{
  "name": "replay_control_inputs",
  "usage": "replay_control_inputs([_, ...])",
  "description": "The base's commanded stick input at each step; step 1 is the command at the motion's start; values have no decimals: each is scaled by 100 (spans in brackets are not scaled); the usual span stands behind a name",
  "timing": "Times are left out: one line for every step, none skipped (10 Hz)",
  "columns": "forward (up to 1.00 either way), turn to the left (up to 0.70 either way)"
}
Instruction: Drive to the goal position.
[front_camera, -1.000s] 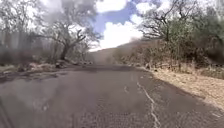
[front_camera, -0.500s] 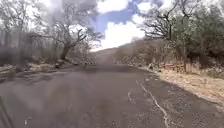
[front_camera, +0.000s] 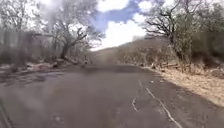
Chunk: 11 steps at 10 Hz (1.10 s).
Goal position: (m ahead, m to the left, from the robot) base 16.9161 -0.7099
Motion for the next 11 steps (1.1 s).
replay_control_inputs([70,0])
replay_control_inputs([70,0])
replay_control_inputs([70,0])
replay_control_inputs([70,0])
replay_control_inputs([70,0])
replay_control_inputs([70,0])
replay_control_inputs([70,0])
replay_control_inputs([70,0])
replay_control_inputs([70,0])
replay_control_inputs([70,0])
replay_control_inputs([70,0])
